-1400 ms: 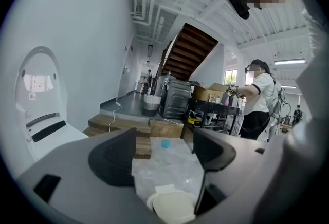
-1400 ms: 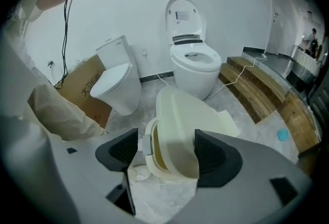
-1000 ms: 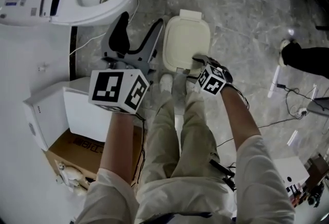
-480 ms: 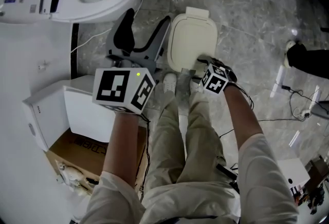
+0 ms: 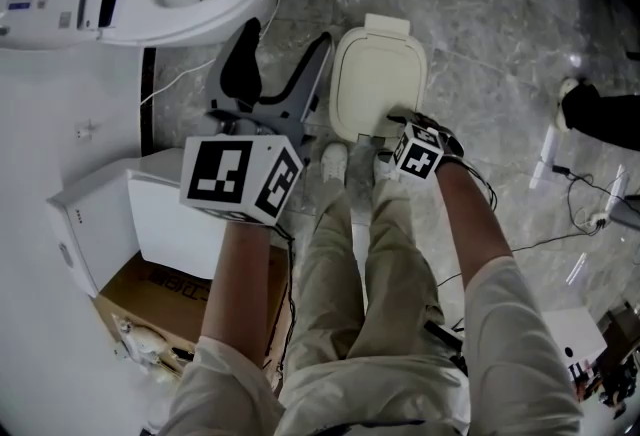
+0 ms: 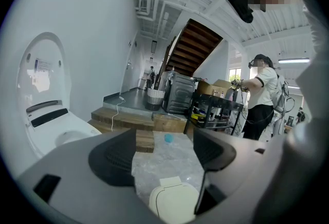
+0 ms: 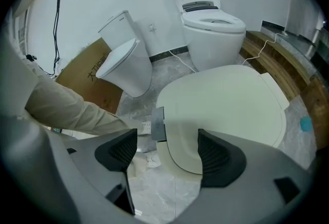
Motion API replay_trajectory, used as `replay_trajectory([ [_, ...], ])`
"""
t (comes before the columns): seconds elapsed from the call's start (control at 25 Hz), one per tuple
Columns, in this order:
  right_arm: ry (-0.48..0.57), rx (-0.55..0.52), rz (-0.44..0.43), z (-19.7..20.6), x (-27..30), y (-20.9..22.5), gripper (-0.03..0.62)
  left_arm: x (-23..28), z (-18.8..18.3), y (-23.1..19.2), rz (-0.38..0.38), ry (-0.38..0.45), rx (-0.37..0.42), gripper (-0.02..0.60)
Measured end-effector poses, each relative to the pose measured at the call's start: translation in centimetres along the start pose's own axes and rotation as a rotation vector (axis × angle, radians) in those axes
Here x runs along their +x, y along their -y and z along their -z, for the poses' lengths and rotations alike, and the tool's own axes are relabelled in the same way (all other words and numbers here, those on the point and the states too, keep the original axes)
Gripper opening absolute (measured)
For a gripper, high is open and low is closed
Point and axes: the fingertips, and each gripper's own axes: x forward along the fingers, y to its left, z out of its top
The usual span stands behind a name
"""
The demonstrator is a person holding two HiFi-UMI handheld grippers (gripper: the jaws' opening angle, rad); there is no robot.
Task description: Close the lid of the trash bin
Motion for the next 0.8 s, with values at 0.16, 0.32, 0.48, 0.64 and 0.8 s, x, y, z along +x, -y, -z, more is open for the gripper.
replay_trajectory([
  [0.16, -0.049, -0.006, -0.004, 0.4, 0.5, 0.0, 0.383, 0.0, 0.0, 0.0, 0.002, -0.001, 0.003, 0.325],
  [0.32, -0.081, -0.013, -0.005, 0.4, 0.6, 0.1, 0.377, -0.1, -0.1, -0.1, 0.0, 0.004, 0.002, 0.325],
  [0.48, -0.097, 0.005, -0.01, 0.3, 0.7, 0.2, 0.366, -0.2, -0.2, 0.1, -0.002, 0.01, -0.011, 0.325],
  [0.64, -0.02, 0.144, 0.003, -0.7, -0.4, 0.7, 0.374, -0.8, -1.0, 0.8, 0.008, 0.015, -0.015, 0.325],
  [0.8, 0.249, 0.342, 0.118, -3.7, -6.8, 2.1, 0.362, -2.5, -2.9, 1.3, 0.008, 0.016, -0.013, 0.325],
])
